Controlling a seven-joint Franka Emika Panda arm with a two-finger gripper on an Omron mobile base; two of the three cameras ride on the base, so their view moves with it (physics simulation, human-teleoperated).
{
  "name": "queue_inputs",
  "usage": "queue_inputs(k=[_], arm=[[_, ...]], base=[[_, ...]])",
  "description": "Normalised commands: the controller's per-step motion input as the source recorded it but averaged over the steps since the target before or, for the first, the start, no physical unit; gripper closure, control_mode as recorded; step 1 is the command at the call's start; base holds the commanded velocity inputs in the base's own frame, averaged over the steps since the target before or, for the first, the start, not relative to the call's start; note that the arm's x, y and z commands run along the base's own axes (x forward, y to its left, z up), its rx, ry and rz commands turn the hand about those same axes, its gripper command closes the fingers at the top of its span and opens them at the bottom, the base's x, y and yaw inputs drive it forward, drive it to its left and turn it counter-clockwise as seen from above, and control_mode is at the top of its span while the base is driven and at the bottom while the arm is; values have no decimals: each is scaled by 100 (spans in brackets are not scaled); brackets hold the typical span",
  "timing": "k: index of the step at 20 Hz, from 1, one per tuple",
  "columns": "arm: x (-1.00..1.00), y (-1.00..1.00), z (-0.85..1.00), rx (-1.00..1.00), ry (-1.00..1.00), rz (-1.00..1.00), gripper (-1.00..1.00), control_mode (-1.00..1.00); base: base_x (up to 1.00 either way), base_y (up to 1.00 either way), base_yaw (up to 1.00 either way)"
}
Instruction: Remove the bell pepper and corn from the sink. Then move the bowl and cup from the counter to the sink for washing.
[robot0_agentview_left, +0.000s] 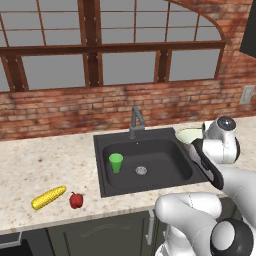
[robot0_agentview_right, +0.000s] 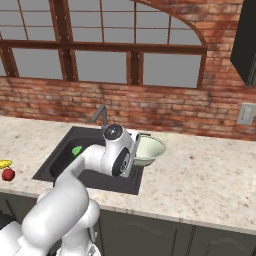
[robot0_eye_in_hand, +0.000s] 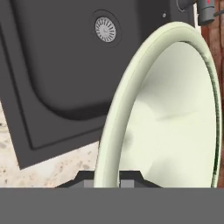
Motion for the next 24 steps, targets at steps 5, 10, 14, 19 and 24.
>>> queue_inputs(k=[5,10,14,19,24], arm=[[-2,25,0,4,1,3,100,-100],[-1,24,1,0,2,6,100,-100],[0,26,0,0,0,4,100,-100],[0,27,0,0,2,2,100,-100],[0,26,0,1,7,3,100,-100]], base=[[0,0,0],[0,0,0],[0,0,0],[0,0,0],[0,0,0]])
